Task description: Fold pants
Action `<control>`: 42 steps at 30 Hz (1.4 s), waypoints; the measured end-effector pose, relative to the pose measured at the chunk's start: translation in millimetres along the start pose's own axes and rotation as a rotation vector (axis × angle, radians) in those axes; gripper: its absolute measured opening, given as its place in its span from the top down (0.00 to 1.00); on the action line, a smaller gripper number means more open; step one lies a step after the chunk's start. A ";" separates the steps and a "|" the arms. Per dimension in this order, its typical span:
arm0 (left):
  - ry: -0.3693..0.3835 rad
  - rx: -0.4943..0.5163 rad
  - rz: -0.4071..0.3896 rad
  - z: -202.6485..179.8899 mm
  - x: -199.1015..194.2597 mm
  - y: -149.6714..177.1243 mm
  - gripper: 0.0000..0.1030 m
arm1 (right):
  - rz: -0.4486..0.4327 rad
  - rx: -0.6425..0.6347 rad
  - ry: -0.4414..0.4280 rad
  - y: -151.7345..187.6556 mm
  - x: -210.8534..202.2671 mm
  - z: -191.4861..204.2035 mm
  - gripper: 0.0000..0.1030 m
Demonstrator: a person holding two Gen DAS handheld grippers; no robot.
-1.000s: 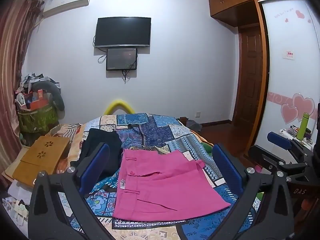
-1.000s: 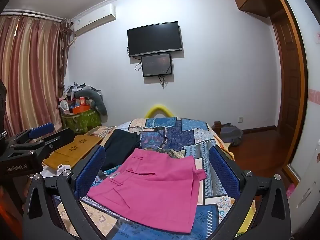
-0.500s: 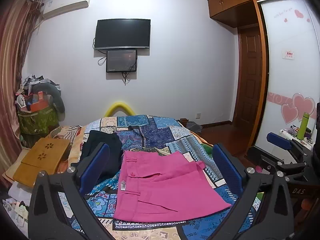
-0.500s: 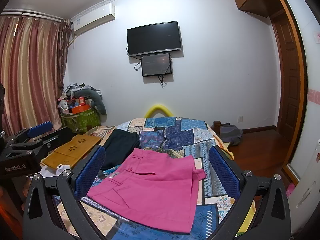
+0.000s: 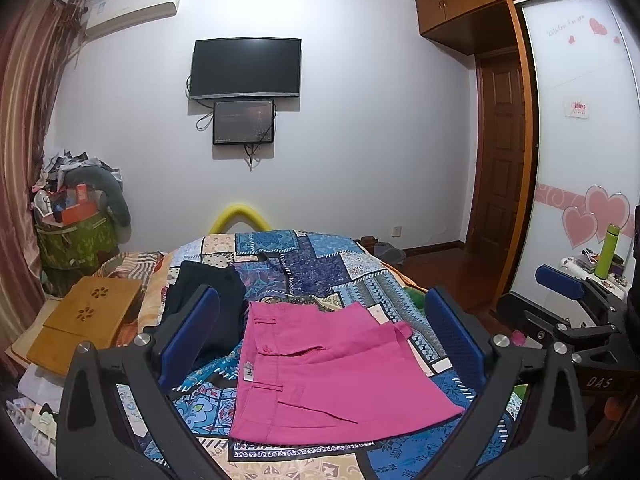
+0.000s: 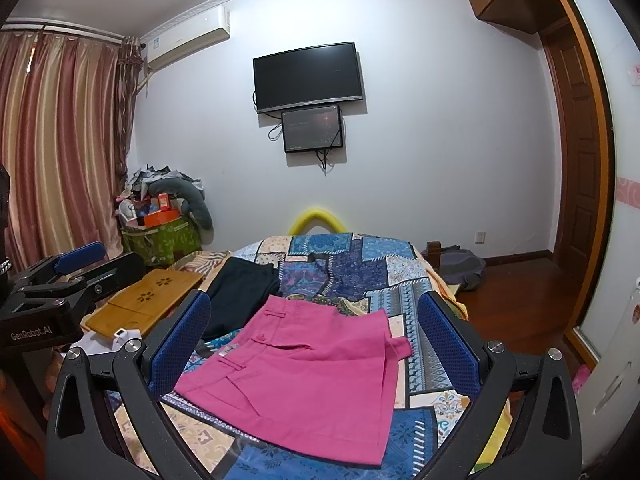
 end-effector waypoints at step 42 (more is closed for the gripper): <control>0.004 0.011 0.000 -0.5 -0.8 1.2 0.00 | 0.005 -0.006 0.001 1.3 -1.4 -0.6 0.00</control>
Point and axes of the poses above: each gripper's, at about its wrist camera, not at the fingertips, and x roughly the way its jaws point, z to its left, y to its underside, the point moved 6 cm from there along x, roughly the way its jaws point, and after that the axes turned 5 degrees about -y, right-handed, at the moved point
